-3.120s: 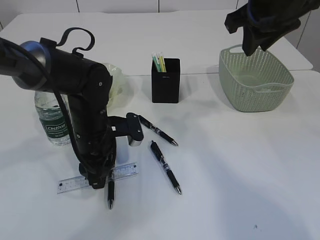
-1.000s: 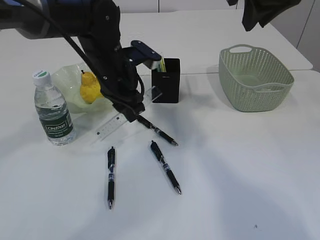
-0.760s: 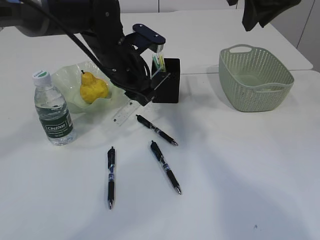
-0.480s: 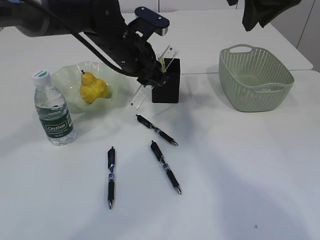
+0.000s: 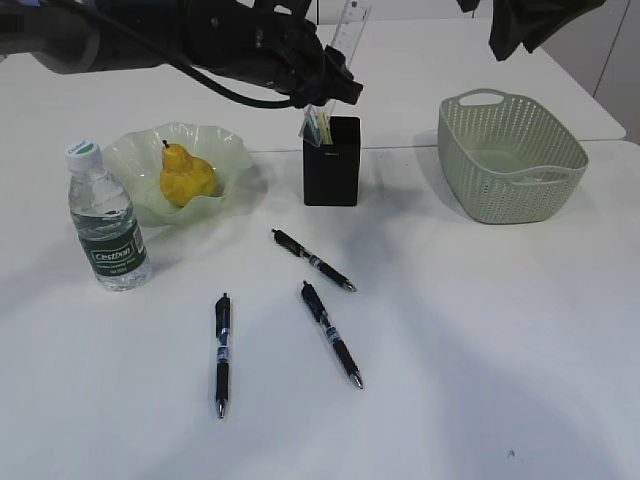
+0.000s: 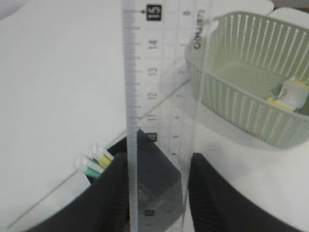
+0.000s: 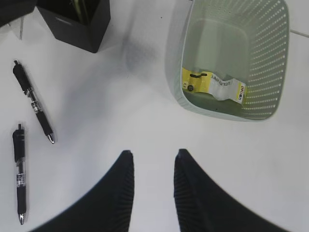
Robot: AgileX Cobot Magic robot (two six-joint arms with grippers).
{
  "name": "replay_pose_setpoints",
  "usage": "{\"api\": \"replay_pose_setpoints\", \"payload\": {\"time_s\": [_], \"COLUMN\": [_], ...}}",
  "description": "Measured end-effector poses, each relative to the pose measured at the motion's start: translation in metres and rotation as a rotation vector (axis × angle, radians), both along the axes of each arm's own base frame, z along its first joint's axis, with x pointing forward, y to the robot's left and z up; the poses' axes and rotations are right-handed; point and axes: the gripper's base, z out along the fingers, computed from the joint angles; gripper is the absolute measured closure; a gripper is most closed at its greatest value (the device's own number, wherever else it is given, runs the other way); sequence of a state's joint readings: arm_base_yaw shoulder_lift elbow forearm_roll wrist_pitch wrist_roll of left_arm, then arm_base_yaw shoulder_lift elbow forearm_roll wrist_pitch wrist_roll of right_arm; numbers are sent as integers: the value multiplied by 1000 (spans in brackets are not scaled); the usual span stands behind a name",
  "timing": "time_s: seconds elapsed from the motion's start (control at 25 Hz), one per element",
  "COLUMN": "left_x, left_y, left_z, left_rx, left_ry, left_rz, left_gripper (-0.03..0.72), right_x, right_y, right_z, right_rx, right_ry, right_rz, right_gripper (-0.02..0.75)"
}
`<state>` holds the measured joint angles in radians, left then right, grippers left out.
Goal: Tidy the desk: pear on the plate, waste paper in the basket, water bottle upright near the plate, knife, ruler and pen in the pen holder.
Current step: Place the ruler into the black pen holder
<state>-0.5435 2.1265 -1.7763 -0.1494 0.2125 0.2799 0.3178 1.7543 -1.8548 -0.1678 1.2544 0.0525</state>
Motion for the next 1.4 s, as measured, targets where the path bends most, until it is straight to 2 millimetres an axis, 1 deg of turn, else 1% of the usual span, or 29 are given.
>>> {"api": "replay_pose_setpoints", "payload": {"time_s": [0.36,0.48,0.68,1.04,1.4], "left_x": [8,11,16,22,28], "left_y": [-1,-2,-3,-4,-7], "left_z": [19,18,11,-1,-25], "left_rx": [-117,-161,-216,-233,-229], "left_ry": [-190,-221,-238,-270,-274], "left_rz": [37,57,89,105,118], "left_gripper": [423,423,423,423,423], "right_x": [0,0,0,1,1], "right_y": [-1,-1,-1,-1,-1], "right_z": [0,0,0,1,1], "right_rx": [-12,-12,-12,-16,-17], "right_ry": [-6,-6,-6,-11,-11], "right_rz": [-2,-2,-2,-2,-3], "right_gripper": [494,494,494,494,494]}}
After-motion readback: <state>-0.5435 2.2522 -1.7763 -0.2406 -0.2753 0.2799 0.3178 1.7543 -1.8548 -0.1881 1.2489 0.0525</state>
